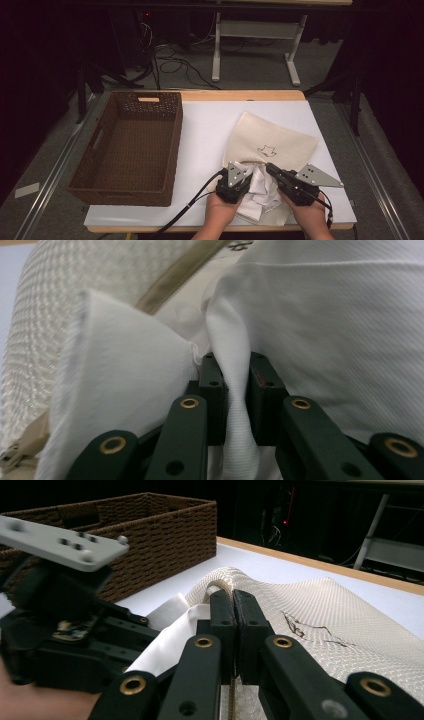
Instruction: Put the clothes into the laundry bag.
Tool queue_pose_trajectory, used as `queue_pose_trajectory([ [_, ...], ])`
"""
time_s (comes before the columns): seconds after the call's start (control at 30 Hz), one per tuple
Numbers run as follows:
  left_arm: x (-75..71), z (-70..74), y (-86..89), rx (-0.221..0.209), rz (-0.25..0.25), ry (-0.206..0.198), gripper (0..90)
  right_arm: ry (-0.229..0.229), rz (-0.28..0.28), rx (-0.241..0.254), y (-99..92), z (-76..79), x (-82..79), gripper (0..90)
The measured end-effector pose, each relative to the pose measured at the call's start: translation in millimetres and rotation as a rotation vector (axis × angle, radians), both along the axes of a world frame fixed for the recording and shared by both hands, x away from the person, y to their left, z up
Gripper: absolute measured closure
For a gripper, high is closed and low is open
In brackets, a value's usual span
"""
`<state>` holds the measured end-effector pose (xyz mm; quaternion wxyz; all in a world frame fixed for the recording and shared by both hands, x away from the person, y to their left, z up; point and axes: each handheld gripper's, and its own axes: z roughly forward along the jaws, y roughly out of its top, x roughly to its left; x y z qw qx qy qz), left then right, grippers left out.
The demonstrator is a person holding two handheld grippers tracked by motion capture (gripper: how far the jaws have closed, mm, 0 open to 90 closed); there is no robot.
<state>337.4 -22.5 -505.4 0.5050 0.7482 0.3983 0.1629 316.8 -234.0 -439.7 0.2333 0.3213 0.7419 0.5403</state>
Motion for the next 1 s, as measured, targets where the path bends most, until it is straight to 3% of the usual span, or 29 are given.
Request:
queue_pose_trajectory([
  [0.07,4.9,-0.1,1.2,0.009,0.058,0.023,75.0,-0.001,0.000,-0.001,0.8,0.8,-1.0,89.9],
  [0.13,7.3,1.6,3.1,-0.006,0.072,0.042,67.8,0.000,-0.002,-0.005,0.1,-0.5,-0.1,89.9],
  [0.23,2.4,5.6,9.7,-0.029,0.034,0.012,54.3,0.004,-0.005,-0.009,-1.0,-1.9,0.6,89.9],
  [0.33,-11.5,10.2,21.0,-0.060,-0.011,-0.024,40.3,0.003,-0.003,-0.003,-1.8,-1.8,0.5,89.9],
  [0.4,-20.9,11.4,29.3,-0.064,-0.031,-0.036,37.4,0.003,-0.005,-0.001,-1.8,-1.6,0.6,89.9],
  [0.5,-33.0,12.5,43.5,-0.064,-0.035,-0.052,38.1,0.003,-0.005,-0.007,-1.0,-1.5,0.4,89.9],
  [0.6,-40.6,14.1,59.4,-0.081,-0.025,-0.068,46.8,0.002,-0.005,-0.005,-0.1,-1.2,0.0,89.9],
  [0.7,-46.2,18.3,71.9,-0.090,0.009,-0.108,56.4,-0.001,-0.008,-0.006,-0.3,-1.0,-0.2,89.9],
  [0.83,-48.4,25.4,81.4,-0.093,0.066,-0.146,55.3,-0.001,-0.008,-0.005,-0.6,-1.0,-0.1,89.9],
  [0.93,-39.0,24.8,80.2,-0.074,0.095,-0.125,48.0,0.002,-0.009,-0.004,0.0,-0.8,-0.3,89.9],
  [1.0,-30.8,21.4,76.5,-0.063,0.086,-0.082,56.2,0.001,-0.008,-0.005,0.4,-0.8,-0.3,89.9],
])
